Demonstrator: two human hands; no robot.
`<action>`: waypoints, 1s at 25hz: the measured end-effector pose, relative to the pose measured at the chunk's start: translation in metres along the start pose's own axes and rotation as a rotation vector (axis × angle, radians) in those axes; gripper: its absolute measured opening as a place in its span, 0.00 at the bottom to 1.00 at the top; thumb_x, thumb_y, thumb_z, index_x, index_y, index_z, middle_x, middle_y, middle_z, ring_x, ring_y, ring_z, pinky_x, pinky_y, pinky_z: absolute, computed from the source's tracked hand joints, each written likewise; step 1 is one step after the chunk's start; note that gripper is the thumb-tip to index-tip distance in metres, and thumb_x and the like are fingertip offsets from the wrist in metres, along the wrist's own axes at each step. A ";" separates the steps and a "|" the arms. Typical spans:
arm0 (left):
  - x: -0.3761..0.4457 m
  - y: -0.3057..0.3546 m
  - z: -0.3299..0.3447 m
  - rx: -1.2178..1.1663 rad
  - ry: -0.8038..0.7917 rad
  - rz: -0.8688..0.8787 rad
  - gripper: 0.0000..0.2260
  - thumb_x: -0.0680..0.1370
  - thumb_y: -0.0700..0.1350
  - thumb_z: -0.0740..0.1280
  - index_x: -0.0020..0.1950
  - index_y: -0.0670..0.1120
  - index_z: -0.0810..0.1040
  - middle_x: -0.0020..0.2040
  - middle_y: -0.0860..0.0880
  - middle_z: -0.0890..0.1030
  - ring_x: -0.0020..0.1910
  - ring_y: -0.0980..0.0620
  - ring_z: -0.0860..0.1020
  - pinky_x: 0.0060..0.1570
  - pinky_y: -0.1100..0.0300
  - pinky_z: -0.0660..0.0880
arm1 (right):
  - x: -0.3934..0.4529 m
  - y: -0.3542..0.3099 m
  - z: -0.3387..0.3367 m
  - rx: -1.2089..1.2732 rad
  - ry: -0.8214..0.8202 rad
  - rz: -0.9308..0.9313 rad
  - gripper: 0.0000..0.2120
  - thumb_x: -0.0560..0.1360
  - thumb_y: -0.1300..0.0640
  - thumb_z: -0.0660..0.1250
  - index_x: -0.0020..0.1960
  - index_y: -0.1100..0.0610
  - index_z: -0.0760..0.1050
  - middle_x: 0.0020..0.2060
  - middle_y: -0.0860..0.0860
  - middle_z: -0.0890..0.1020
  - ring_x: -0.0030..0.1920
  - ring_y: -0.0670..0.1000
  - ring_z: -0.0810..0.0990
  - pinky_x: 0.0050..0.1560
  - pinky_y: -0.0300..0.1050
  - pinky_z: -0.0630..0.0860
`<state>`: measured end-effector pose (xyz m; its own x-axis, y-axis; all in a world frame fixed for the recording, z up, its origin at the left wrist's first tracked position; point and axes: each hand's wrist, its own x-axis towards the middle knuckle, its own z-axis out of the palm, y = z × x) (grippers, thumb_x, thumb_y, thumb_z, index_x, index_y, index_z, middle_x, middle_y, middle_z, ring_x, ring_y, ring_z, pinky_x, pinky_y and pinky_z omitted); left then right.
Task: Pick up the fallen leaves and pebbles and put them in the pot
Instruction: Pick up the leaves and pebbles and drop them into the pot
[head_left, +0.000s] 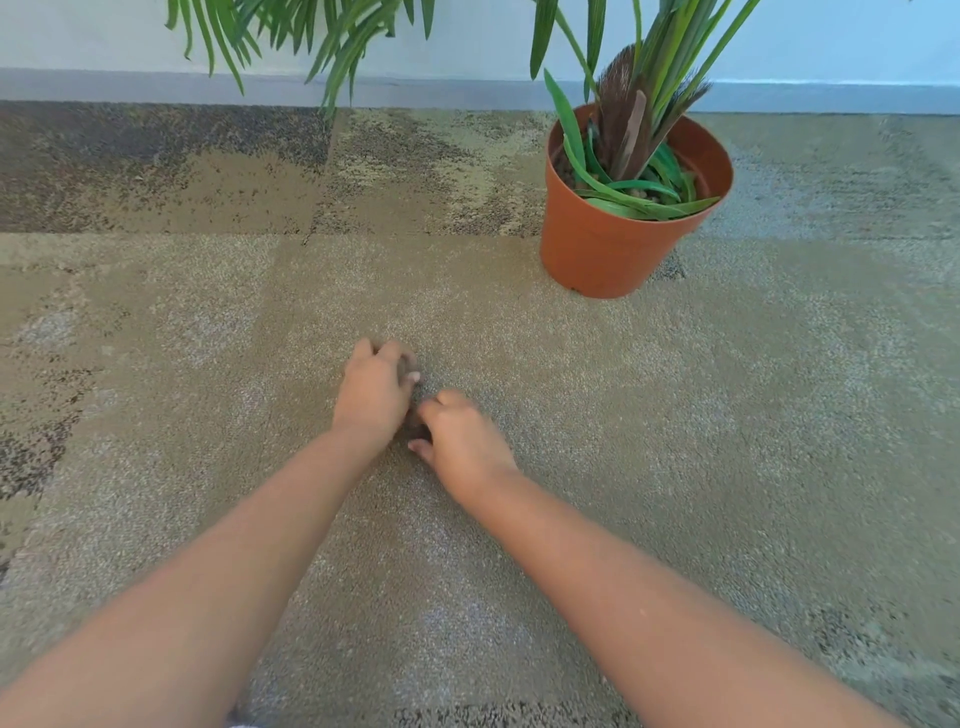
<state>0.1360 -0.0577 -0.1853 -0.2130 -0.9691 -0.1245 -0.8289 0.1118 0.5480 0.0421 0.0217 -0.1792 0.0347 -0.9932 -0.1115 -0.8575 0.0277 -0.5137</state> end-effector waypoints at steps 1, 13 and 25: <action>-0.003 0.002 0.000 -0.074 0.032 -0.039 0.08 0.77 0.41 0.63 0.56 0.45 0.75 0.62 0.44 0.68 0.56 0.44 0.74 0.58 0.53 0.71 | -0.001 0.004 0.001 0.024 0.000 0.010 0.10 0.75 0.58 0.66 0.54 0.60 0.75 0.51 0.54 0.77 0.51 0.53 0.77 0.53 0.49 0.77; -0.027 0.045 -0.015 -1.976 0.082 -0.997 0.19 0.81 0.51 0.53 0.39 0.41 0.75 0.36 0.45 0.78 0.36 0.52 0.78 0.36 0.61 0.77 | 0.020 0.004 -0.044 1.029 0.213 0.287 0.01 0.74 0.56 0.67 0.44 0.52 0.77 0.38 0.48 0.82 0.28 0.39 0.77 0.30 0.28 0.73; -0.030 0.008 -0.027 -1.938 0.338 -0.979 0.24 0.80 0.57 0.51 0.44 0.41 0.77 0.40 0.47 0.77 0.38 0.53 0.76 0.40 0.60 0.75 | 0.031 0.019 0.004 -0.147 0.015 -0.028 0.24 0.74 0.71 0.62 0.67 0.55 0.70 0.68 0.53 0.71 0.69 0.54 0.67 0.69 0.50 0.66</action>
<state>0.1499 -0.0337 -0.1544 0.0817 -0.5820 -0.8091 0.8499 -0.3834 0.3615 0.0294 -0.0078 -0.1958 0.0526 -0.9950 -0.0854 -0.9223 -0.0156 -0.3863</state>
